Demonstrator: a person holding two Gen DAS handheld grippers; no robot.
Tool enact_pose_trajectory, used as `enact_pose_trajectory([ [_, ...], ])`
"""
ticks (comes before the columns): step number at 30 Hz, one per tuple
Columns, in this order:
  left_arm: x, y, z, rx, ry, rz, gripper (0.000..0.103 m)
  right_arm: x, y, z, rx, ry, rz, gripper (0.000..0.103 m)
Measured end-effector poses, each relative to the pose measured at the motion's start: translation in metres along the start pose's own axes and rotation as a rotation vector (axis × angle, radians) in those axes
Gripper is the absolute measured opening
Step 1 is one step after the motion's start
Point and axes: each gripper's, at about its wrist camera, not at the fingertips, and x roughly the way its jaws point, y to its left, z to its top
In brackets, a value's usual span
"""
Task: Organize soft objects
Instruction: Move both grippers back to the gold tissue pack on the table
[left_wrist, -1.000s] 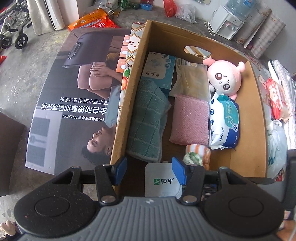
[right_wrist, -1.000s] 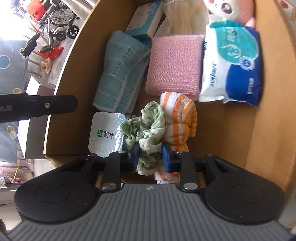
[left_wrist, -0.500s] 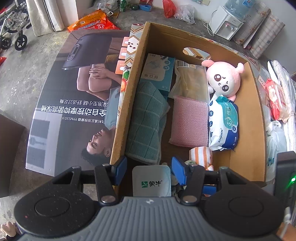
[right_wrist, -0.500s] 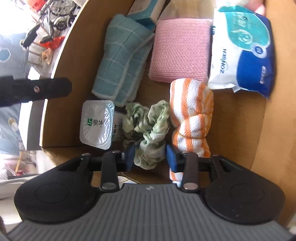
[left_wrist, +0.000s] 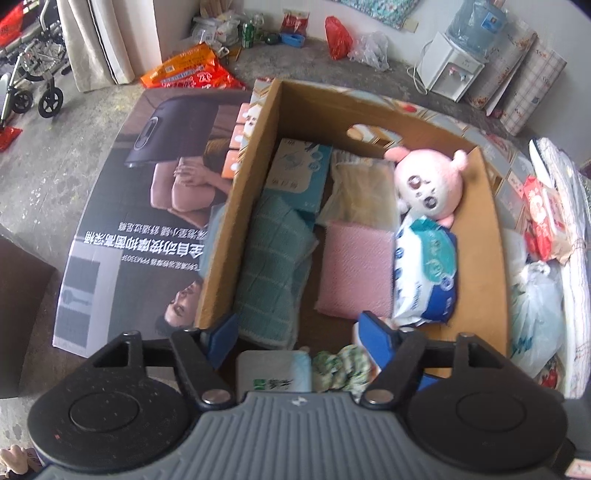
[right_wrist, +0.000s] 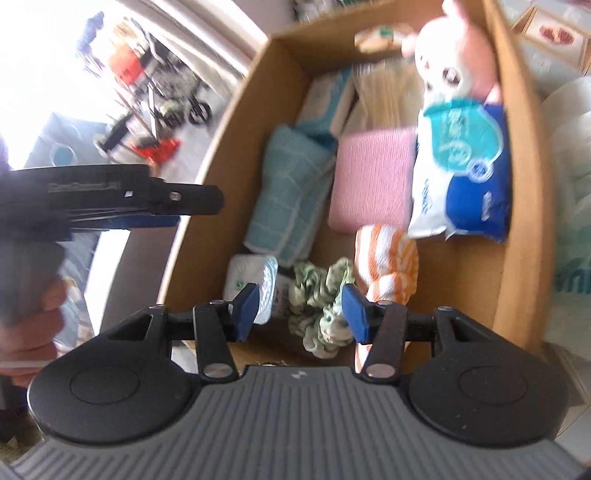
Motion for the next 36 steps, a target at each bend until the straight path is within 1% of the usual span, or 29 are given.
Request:
enact_pose_trajectory([
  [2, -0.003, -0.013, 0.003, -0.009, -0.020, -0.010, 0.082, -0.018, -0.011, -0.001, 0.006, -0.043, 0.033, 0.050],
  [4, -0.005, -0.031, 0.006, -0.020, -0.040, -0.036, 0.085, -0.036, -0.024, -0.001, 0.022, -0.080, 0.050, 0.051],
  [6, -0.004, -0.055, 0.008, -0.018, -0.049, -0.069, 0.087, -0.059, -0.037, -0.001, 0.027, -0.120, 0.055, 0.051],
  [9, 0.001, -0.102, 0.012, 0.005, -0.040, -0.108, 0.087, -0.101, -0.065, -0.002, 0.035, -0.184, 0.038, 0.053],
  [12, 0.003, -0.156, 0.015, 0.039, -0.055, -0.151, 0.087, -0.144, -0.103, 0.000, 0.057, -0.239, -0.007, 0.053],
  [16, 0.015, -0.227, 0.018, 0.065, -0.066, -0.215, 0.087, -0.196, -0.164, 0.004, 0.086, -0.306, -0.123, 0.054],
  [19, 0.031, -0.277, 0.023, 0.075, -0.062, -0.249, 0.086, -0.222, -0.214, 0.007, 0.116, -0.335, -0.213, 0.054],
  [21, 0.043, -0.306, 0.026, 0.080, -0.072, -0.269, 0.083, -0.228, -0.247, 0.010, 0.135, -0.331, -0.260, 0.054],
  [22, 0.051, -0.320, 0.028, 0.082, -0.062, -0.281, 0.083, -0.227, -0.262, 0.012, 0.143, -0.323, -0.276, 0.054],
  [24, 0.069, -0.346, 0.031, 0.083, -0.019, -0.311, 0.077, -0.220, -0.289, 0.016, 0.160, -0.295, -0.295, 0.054],
  [26, 0.092, -0.368, 0.037, 0.081, 0.049, -0.311, 0.073, -0.207, -0.308, 0.019, 0.169, -0.264, -0.295, 0.054],
  [27, 0.104, -0.379, 0.039, 0.086, 0.083, -0.288, 0.066, -0.200, -0.317, 0.021, 0.177, -0.249, -0.301, 0.054],
  [28, 0.115, -0.388, 0.040, 0.089, 0.106, -0.260, 0.062, -0.193, -0.323, 0.024, 0.181, -0.235, -0.300, 0.054],
  [29, 0.123, -0.395, 0.041, 0.102, 0.118, -0.251, 0.060, -0.184, -0.328, 0.027, 0.184, -0.222, -0.299, 0.054],
  [33, 0.156, -0.426, 0.048, 0.169, 0.198, -0.216, 0.060, -0.166, -0.340, 0.031, 0.191, -0.204, -0.278, 0.054],
  [36, 0.182, -0.441, 0.049, 0.197, 0.274, -0.163, 0.060, -0.155, -0.343, 0.036, 0.181, -0.185, -0.258, 0.054],
])
